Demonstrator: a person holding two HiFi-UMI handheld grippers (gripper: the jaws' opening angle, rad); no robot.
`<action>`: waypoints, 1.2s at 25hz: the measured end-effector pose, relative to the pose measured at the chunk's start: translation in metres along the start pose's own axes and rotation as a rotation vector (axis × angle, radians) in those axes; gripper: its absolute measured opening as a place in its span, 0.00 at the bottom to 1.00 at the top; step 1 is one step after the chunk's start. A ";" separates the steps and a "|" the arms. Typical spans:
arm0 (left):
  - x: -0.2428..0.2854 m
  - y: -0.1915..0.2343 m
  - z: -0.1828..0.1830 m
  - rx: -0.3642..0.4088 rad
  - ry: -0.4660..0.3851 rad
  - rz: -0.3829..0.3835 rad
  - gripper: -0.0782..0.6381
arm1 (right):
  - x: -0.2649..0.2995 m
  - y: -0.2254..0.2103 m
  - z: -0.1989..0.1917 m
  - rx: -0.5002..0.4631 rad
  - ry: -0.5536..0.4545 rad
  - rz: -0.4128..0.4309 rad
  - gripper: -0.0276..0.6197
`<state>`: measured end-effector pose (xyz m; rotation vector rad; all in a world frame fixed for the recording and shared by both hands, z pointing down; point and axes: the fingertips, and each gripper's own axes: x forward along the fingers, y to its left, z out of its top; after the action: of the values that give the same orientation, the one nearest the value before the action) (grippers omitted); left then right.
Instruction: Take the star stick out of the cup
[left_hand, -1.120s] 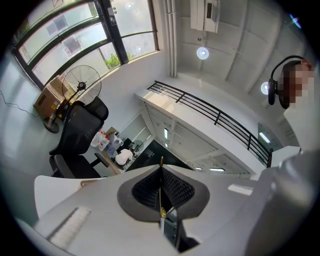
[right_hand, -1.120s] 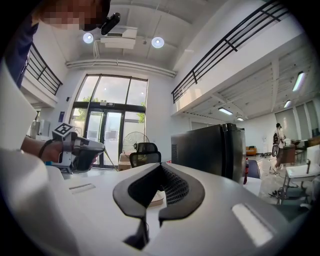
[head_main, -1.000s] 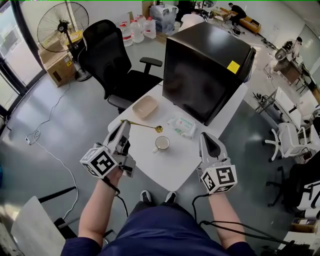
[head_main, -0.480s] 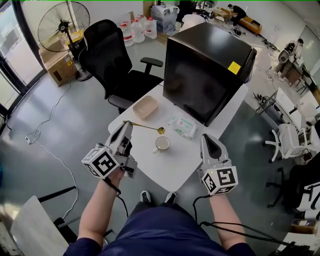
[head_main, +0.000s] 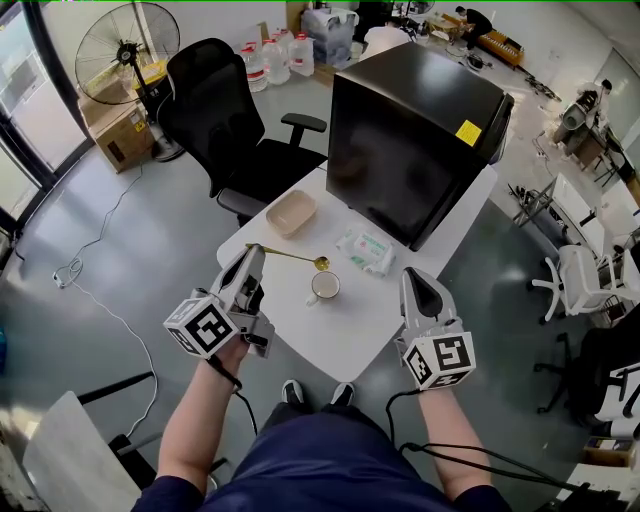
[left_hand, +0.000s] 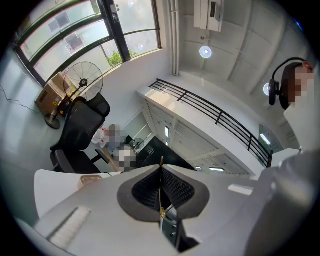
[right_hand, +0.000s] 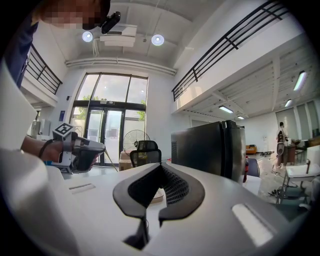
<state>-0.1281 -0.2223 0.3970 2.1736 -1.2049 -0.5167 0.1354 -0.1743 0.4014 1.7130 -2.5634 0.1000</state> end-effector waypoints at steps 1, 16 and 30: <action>0.000 0.000 0.000 0.000 0.000 0.000 0.12 | 0.000 0.000 0.000 0.001 0.000 0.000 0.05; 0.003 0.000 -0.002 -0.008 0.005 -0.007 0.12 | 0.000 0.000 -0.002 -0.005 0.002 0.001 0.05; 0.005 0.007 -0.002 -0.019 0.019 -0.006 0.12 | 0.001 0.001 -0.002 -0.008 0.003 -0.022 0.05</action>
<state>-0.1287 -0.2290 0.4032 2.1626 -1.1792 -0.5071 0.1345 -0.1744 0.4030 1.7361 -2.5388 0.0918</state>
